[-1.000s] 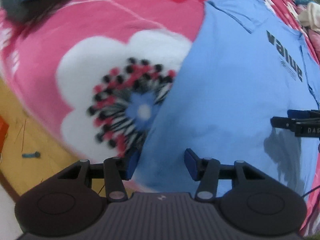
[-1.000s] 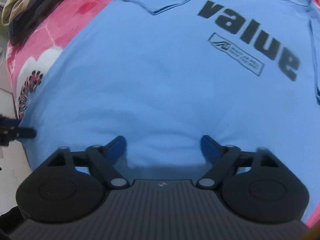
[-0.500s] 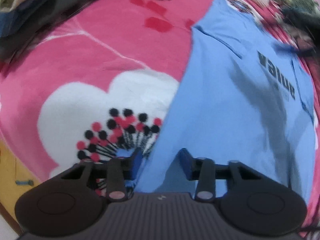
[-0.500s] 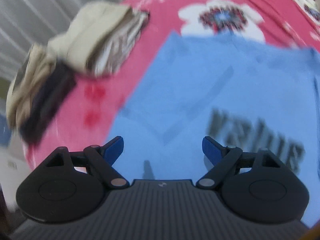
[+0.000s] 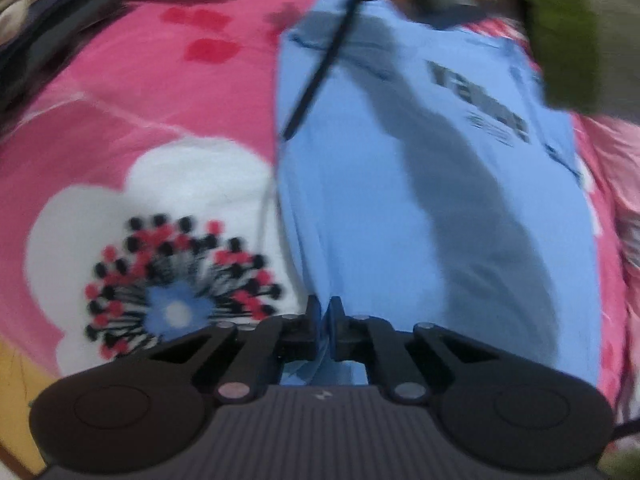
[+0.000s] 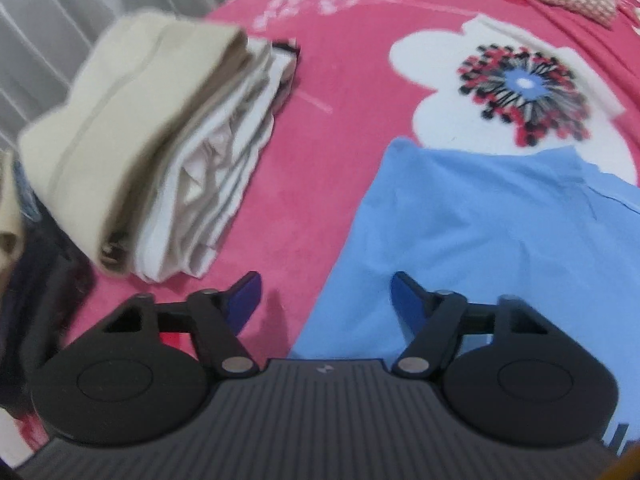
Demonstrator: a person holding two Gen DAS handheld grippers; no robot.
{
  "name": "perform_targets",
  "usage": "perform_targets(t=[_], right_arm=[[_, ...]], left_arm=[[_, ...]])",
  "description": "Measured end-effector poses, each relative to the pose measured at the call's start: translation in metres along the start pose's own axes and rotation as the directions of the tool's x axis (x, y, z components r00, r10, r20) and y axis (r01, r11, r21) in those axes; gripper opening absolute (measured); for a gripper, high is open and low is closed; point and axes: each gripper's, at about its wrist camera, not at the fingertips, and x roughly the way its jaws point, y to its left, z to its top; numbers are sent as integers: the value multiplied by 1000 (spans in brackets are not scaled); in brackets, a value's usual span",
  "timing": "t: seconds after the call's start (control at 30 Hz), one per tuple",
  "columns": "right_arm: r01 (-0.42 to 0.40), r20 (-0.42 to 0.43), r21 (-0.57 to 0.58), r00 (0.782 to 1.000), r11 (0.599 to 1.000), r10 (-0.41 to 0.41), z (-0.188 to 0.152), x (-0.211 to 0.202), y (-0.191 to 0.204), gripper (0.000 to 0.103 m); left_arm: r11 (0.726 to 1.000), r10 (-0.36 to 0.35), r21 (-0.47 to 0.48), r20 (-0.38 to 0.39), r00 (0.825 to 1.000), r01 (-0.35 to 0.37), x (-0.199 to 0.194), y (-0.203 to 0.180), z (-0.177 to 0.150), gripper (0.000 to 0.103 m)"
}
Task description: Fold clothes
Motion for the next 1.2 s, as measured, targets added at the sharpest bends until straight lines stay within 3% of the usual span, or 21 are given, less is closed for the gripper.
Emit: perform_targets(t=[0.13, 0.27, 0.3, 0.53, 0.77, 1.03, 1.2], right_arm=[[103, -17, -66, 994, 992, -105, -4, 10, 10, 45], [160, 1, -44, 987, 986, -160, -5, 3, 7, 9], [156, 8, -17, 988, 988, -156, -4, -3, 3, 6], [81, 89, 146, 991, 986, -95, -5, -53, -41, 5], [57, 162, 188, 983, 981, -89, -8, -106, -111, 5], [99, 235, 203, 961, 974, -146, -32, -166, -224, 5], [108, 248, 234, 954, 966, -167, -52, -186, -293, 5]], left_arm=[[986, -87, 143, -9, 996, 88, -4, -18, 5, 4], [953, -160, 256, -33, 987, 163, -2, -29, 12, 4], [944, -178, 276, -41, 983, 183, -2, -31, 14, 4], [861, -283, 422, -65, 957, 283, -23, -64, 11, 4], [783, -354, 526, -61, 933, 331, -28, -132, 4, 4], [760, -369, 558, -52, 928, 334, -4, -231, -14, 4], [727, -373, 594, -79, 924, 344, 16, -281, -31, 4]])
